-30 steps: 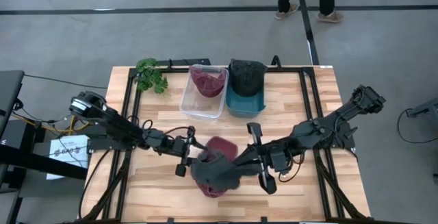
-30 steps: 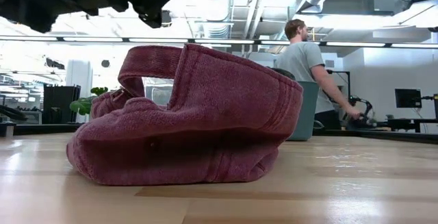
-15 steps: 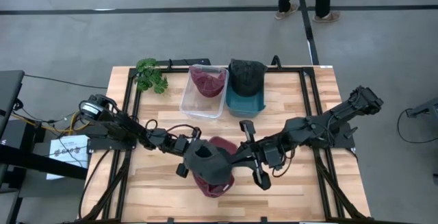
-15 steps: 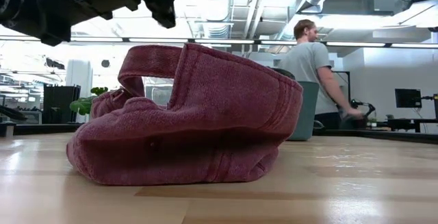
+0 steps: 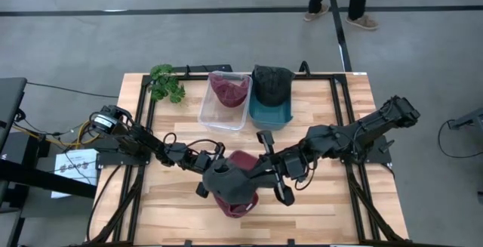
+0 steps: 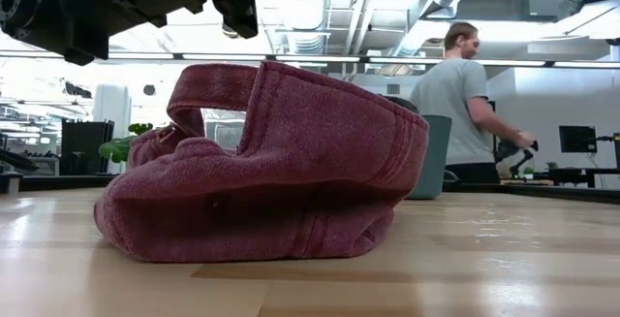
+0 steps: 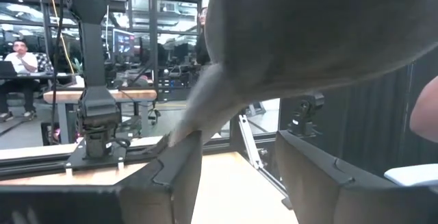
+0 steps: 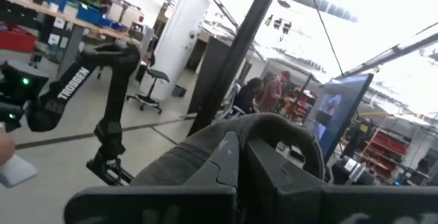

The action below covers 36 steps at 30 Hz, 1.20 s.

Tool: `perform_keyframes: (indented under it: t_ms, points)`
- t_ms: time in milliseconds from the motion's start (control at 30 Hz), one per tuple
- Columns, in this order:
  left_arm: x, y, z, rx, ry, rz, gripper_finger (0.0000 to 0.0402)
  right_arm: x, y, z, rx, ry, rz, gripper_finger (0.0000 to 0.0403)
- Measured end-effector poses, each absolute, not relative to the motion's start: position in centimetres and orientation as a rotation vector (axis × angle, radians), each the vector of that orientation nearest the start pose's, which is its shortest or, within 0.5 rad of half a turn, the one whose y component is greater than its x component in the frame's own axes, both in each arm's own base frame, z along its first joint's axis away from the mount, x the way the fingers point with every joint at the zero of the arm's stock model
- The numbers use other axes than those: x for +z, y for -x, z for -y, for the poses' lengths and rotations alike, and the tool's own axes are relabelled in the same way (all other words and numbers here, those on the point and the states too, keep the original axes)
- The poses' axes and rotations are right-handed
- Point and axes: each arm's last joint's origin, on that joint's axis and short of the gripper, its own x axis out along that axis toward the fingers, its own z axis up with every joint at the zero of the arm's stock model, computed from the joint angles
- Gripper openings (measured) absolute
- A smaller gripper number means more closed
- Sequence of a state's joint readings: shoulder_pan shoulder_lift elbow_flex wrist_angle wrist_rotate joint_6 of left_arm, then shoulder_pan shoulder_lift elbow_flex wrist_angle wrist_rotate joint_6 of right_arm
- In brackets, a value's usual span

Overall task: Pick & Place hat
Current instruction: Put the black cap into the blue bin

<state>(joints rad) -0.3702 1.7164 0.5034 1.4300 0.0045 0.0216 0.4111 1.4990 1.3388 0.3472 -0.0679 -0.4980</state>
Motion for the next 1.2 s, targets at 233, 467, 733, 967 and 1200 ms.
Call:
perform_keyframes:
  t_ms: [233, 467, 733, 967, 1200]
  points:
    - [17.7, -27.5, 10.6, -0.366, 0.018, 0.218, 0.0184, 40.7, -31.6, -14.3, 0.456, 0.452, 0.335, 0.0000]
    - [17.7, -27.5, 10.6, -0.366, 0.018, 0.218, 0.0184, 40.7, -31.7, -14.1, 0.453, 0.452, 0.336, 0.0000]
    - [17.7, -27.6, 10.5, -0.362, 0.018, 0.219, 0.0184, 39.9, -33.1, -13.3, 0.442, 0.433, 0.326, 0.0000]
    - [17.7, -27.6, 10.5, -0.363, 0.018, 0.218, 0.0184, 39.5, -33.8, -12.8, 0.454, 0.420, 0.318, 0.0000]
    - [17.7, -27.5, 10.7, -0.371, 0.023, 0.217, 0.0176, 39.2, -34.2, -12.2, 0.434, 0.417, 0.299, 0.0000]
